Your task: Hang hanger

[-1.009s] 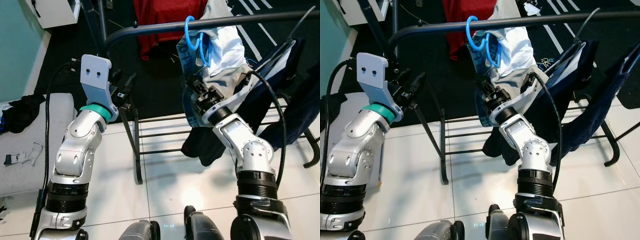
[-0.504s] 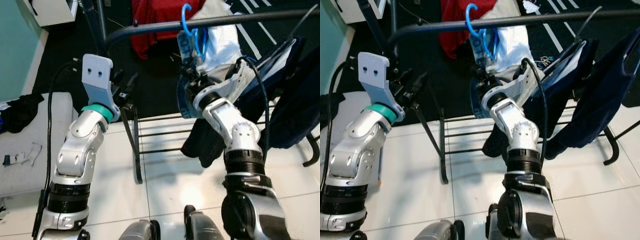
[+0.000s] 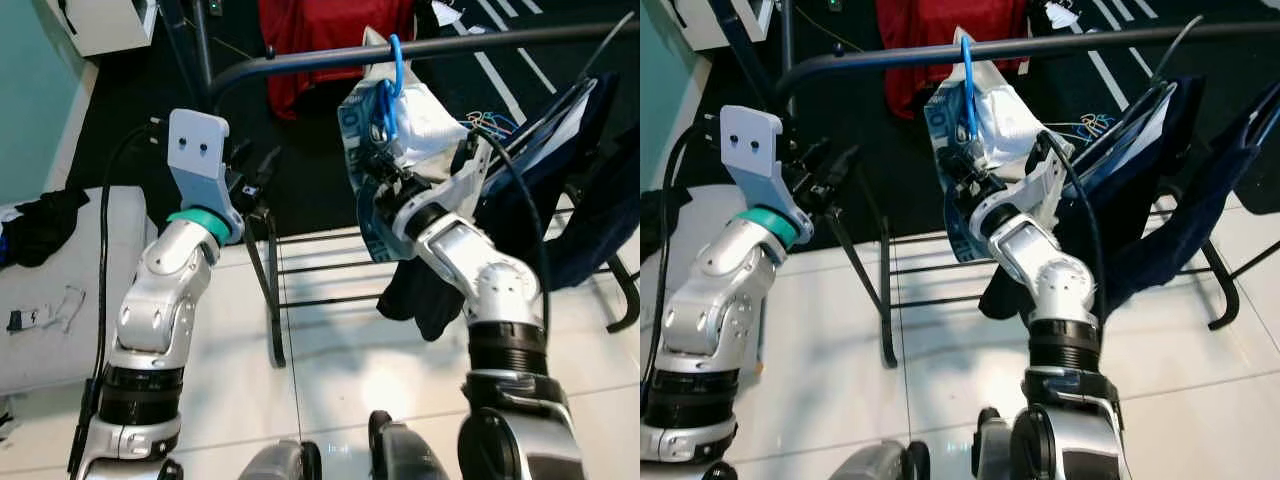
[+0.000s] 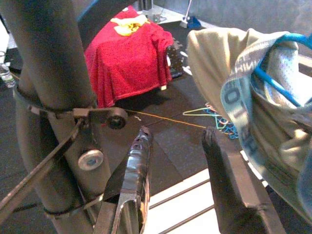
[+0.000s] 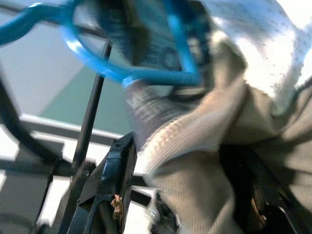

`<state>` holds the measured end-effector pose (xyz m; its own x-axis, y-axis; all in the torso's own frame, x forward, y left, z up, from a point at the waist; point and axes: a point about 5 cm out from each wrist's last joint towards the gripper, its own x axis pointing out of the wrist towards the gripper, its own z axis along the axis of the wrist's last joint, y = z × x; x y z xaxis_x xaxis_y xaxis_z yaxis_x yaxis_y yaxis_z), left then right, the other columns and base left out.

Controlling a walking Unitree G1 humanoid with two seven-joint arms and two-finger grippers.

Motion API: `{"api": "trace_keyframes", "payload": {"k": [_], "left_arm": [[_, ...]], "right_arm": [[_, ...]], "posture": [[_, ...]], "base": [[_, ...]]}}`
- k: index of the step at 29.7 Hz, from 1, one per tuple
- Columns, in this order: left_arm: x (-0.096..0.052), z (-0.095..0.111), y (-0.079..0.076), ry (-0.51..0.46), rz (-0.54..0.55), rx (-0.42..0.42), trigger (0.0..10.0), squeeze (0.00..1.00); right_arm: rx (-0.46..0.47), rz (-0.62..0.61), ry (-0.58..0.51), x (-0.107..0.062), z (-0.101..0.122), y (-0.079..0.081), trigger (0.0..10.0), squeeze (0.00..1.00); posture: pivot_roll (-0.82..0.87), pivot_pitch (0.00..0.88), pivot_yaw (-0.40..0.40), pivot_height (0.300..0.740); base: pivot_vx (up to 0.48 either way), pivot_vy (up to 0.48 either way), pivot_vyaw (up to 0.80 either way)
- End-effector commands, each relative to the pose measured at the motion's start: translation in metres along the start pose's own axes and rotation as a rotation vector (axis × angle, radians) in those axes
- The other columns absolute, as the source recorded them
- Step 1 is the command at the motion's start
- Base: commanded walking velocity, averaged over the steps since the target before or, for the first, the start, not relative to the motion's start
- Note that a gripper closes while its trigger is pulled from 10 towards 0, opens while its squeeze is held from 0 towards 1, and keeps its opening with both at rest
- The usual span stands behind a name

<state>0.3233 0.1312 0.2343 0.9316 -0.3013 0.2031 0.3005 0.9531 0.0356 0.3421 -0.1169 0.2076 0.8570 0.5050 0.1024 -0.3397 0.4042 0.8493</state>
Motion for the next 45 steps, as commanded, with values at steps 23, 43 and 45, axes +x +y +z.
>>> {"api": "trace_keyframes", "payload": {"k": [23,43,45], "left_arm": [[0.001,-0.009,-0.007,0.023,-0.017,-0.035,10.0,0.0],[0.001,-0.008,-0.006,0.026,-0.023,-0.03,10.0,0.0],[0.0,-0.009,-0.006,0.027,-0.024,-0.031,10.0,0.0]], "right_arm": [[-0.624,0.022,0.068,-0.088,-0.008,-0.007,10.0,0.0],[-0.768,-0.267,-0.187,-0.066,0.057,-0.019,10.0,1.0],[-0.781,-0.251,-0.195,-0.066,0.061,-0.015,10.0,1.0]], "posture": [[-0.12,0.136,0.135,0.74],[-0.1,0.141,0.146,0.74],[-0.1,0.142,0.147,0.74]], "base": [[0.0,0.0,0.0],[0.0,0.0,0.0],[0.0,0.0,0.0]]}}
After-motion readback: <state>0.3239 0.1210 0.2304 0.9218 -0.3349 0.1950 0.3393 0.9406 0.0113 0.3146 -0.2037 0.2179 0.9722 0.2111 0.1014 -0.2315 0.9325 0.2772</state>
